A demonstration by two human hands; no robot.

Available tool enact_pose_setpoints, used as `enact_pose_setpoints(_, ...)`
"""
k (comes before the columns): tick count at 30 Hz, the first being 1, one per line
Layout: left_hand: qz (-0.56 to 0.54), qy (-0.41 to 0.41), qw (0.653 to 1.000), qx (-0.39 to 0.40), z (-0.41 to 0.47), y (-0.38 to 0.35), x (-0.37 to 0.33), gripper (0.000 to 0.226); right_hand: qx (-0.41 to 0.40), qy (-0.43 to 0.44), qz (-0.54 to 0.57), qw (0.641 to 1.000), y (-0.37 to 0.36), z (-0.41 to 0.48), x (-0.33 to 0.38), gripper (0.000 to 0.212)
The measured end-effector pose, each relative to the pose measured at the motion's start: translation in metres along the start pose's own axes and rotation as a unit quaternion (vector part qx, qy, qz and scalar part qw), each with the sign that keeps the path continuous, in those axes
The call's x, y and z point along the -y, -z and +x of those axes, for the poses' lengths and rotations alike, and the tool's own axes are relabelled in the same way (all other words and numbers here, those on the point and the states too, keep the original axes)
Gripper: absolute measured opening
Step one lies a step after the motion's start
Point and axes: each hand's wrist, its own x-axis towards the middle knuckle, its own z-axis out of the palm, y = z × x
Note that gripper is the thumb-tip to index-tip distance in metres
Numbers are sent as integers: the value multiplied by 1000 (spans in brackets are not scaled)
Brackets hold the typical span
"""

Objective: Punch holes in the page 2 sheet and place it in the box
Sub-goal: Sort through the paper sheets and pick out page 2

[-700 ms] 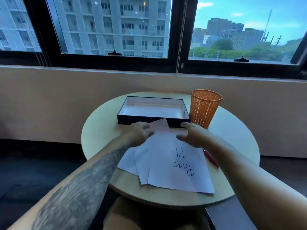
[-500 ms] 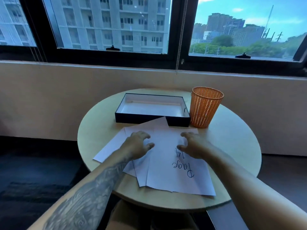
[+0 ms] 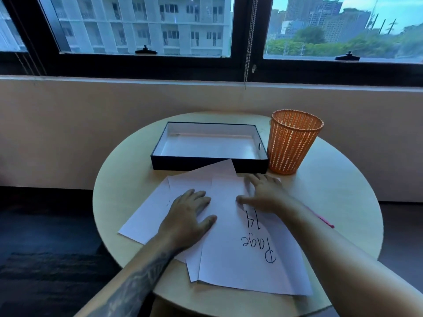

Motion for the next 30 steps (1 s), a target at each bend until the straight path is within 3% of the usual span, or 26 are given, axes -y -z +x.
enact_pose_setpoints(6, -20, 9, 1000, -12, 2, -2, 3, 58, -7, -25, 28, 999, 5, 7, -4, 112)
enact_pose_setpoints(8, -21, 8, 1000, -13, 2, -2, 3, 56, -4, -38, 20, 999, 8, 8, -6, 110)
enact_pose_setpoints(10, -24, 8, 1000, -15, 2, -2, 2, 54, -24, -46, 4, 999, 10, 10, -6, 94)
enact_pose_setpoints(15, -44, 20, 999, -23, 0, 0, 2, 64, -110, -22, 50, 992, 19, 14, 0, 28)
enact_pose_setpoints(17, -99, 46, 993, -35, -1, 2, 2, 73, -138, 20, 78, 987, 25, 11, 8, 19)
enact_pose_setpoints(19, -207, 71, 974, -65, 0, 6, 2, 80, -163, 68, 145, 974, 35, 7, 20, 16)
enact_pose_setpoints(22, -389, 96, 912, -93, 2, 16, 8, 82, -198, 147, 265, 932, 50, 0, 40, 15)
enact_pose_setpoints(25, -523, 119, 840, -74, 1, 25, 11, 41, -266, 190, 300, 896, 57, -3, 56, 13)
enact_pose_setpoints(27, -554, 145, 814, -93, 0, 28, 9, 13, -309, 206, 281, 885, 58, -1, 59, 13)
enact_pose_setpoints(30, -567, 175, 796, -120, 1, 31, 10, 19, -354, 170, 230, 891, 53, -2, 51, 33)
